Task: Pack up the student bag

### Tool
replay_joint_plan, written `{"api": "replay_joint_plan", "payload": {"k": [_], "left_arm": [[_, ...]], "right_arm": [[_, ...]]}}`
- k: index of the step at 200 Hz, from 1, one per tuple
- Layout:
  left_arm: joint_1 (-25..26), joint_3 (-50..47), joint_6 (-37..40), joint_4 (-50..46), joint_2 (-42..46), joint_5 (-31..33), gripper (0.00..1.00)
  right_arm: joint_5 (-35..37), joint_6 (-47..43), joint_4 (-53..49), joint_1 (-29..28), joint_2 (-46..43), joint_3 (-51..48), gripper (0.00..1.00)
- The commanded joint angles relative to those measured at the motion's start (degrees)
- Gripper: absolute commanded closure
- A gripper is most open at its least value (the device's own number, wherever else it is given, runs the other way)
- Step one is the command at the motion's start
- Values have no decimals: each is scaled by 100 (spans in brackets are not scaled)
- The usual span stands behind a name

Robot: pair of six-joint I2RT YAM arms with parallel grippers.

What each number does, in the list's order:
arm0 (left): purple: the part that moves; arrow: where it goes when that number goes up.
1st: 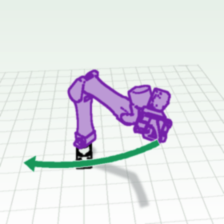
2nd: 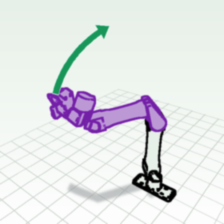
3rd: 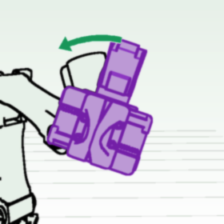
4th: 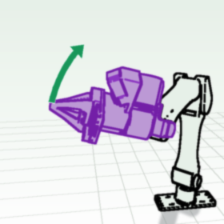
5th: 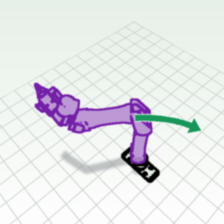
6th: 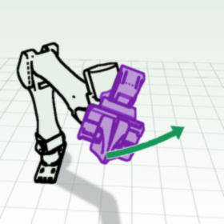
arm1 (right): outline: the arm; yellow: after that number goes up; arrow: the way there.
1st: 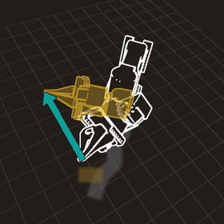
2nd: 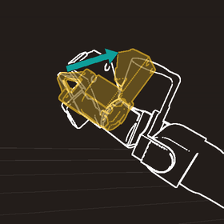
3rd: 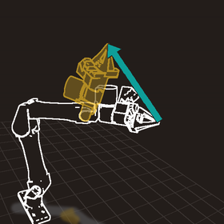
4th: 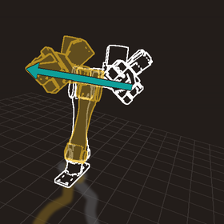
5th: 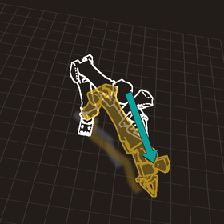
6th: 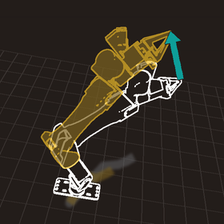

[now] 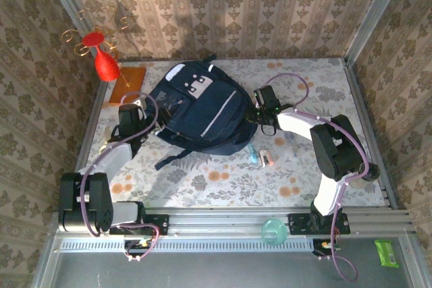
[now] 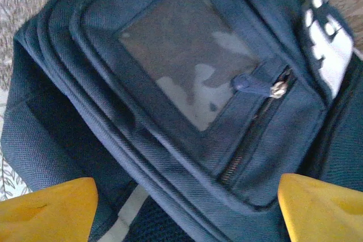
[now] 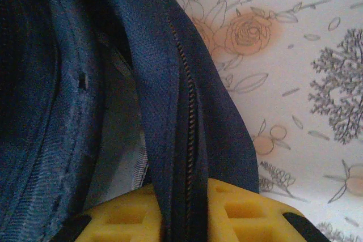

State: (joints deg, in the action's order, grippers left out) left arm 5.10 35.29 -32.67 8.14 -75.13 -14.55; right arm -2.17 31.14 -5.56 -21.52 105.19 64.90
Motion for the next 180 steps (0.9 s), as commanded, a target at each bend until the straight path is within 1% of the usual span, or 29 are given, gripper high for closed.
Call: {"api": "replay_joint_plan", "payload": {"k": [1, 27, 80, 122, 141, 165, 172, 180], "left_arm": [[34, 151, -355, 110, -292, -377, 20], [131, 198, -381, 133, -608, -498, 25], [218, 61, -447, 400, -835, -483, 34], [332, 48, -451, 601, -1066, -588, 47], [332, 24, -451, 704, -1169, -619, 56], [342, -22, -486, 899, -1304, -688, 61], [339, -31, -482, 939, -1343, -706, 64], [349, -46, -484, 994, -1386, -747, 70]], "right_arm": [[57, -447, -371, 108, 208, 402, 77], [18, -487, -419, 108, 314, 545, 76], [-37, -449, -323, 115, 351, 452, 76], [-45, -450, -323, 155, 338, 427, 76], [-63, -440, -314, 150, 349, 453, 76], [-95, -440, -348, 157, 404, 524, 76], [-103, -442, -366, 157, 410, 538, 76], [-108, -455, -384, 164, 422, 563, 75]]}}
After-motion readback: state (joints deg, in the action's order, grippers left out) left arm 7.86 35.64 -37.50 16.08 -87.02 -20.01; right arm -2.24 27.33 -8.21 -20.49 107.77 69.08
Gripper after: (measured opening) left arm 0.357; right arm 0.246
